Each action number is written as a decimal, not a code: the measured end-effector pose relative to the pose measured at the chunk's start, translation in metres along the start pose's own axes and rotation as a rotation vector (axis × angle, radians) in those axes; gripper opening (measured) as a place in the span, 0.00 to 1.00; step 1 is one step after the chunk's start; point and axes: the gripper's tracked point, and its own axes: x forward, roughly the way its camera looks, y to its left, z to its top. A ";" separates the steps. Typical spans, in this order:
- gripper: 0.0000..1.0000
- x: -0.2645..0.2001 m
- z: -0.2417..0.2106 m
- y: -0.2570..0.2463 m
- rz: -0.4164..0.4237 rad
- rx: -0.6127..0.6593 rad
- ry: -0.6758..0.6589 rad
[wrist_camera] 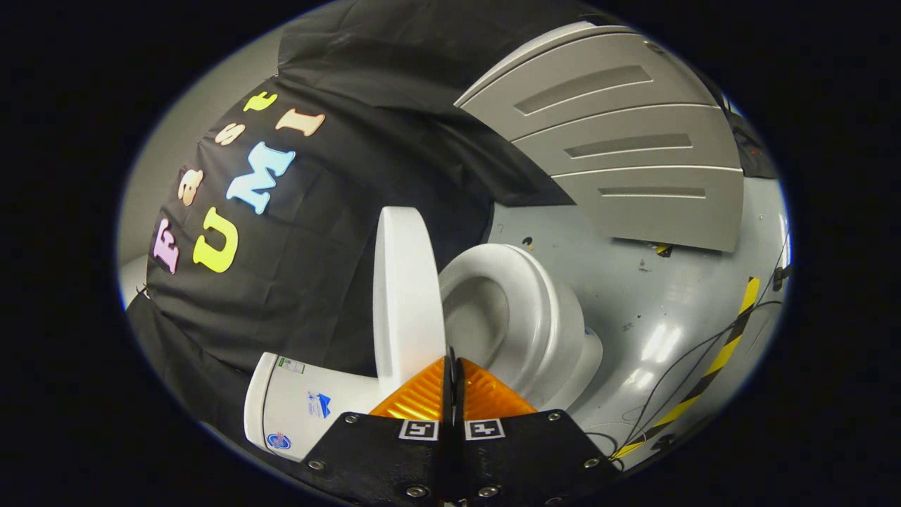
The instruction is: Open the toilet lid.
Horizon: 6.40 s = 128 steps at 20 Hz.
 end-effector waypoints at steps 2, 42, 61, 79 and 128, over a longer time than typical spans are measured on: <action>0.00 -0.004 0.001 0.013 0.006 -0.057 -0.009; 0.00 -0.068 -0.055 0.190 0.112 -0.790 -0.109; 0.00 -0.083 -0.116 0.238 0.163 -1.070 -0.137; 0.00 -0.079 -0.191 0.275 0.251 -1.353 -0.113; 0.95 -0.130 -0.153 0.319 0.420 -1.220 -0.206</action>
